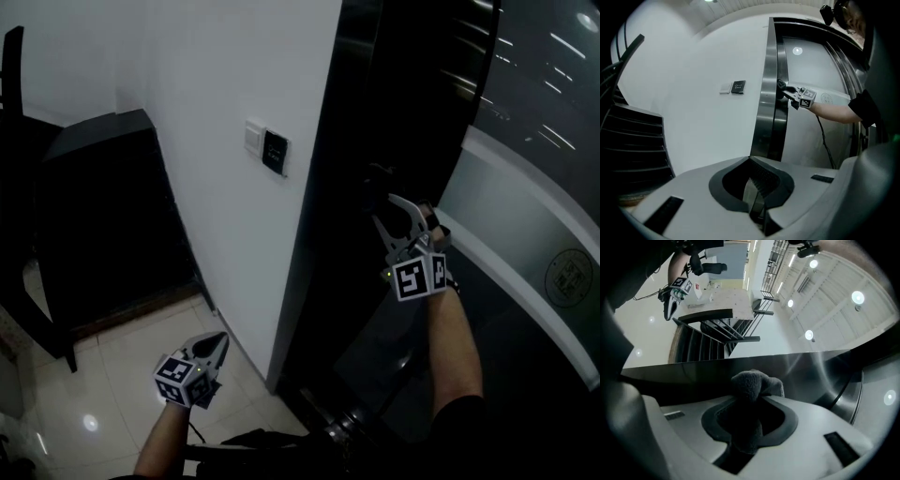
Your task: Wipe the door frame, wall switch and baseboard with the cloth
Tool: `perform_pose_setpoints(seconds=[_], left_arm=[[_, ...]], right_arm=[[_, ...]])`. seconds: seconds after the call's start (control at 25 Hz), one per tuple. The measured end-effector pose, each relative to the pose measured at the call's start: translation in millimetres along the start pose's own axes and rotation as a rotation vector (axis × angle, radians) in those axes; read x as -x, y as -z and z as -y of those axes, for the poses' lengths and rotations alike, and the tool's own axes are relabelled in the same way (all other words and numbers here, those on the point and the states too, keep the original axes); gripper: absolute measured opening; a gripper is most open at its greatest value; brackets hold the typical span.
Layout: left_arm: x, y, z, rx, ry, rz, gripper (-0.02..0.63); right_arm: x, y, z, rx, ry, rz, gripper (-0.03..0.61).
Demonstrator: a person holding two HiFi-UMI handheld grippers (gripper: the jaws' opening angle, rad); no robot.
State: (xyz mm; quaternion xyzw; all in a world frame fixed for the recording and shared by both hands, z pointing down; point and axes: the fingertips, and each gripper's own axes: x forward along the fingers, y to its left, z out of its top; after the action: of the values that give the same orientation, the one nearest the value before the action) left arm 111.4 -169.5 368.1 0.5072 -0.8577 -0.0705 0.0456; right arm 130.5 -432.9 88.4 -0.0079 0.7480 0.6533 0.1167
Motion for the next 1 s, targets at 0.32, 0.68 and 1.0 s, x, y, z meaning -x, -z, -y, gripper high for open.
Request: perform_pose_setpoints(seconds=[0.32, 0.68, 1.0], left_arm=[[5, 4, 0, -0.012, -0.006, -0.029, 0.002], [8, 13, 7, -0.003, -0.004, -0.055, 0.002], [10, 17, 5, -0.008, -0.016, -0.072, 0.002]], right_arm=[[9, 16, -58, 0.018, -0.109, -0.031, 0.084], [16, 21, -108, -0.047, -0.173, -0.038, 0.086], [20, 29, -131, -0.103, -0.181, -0.045, 0.086]])
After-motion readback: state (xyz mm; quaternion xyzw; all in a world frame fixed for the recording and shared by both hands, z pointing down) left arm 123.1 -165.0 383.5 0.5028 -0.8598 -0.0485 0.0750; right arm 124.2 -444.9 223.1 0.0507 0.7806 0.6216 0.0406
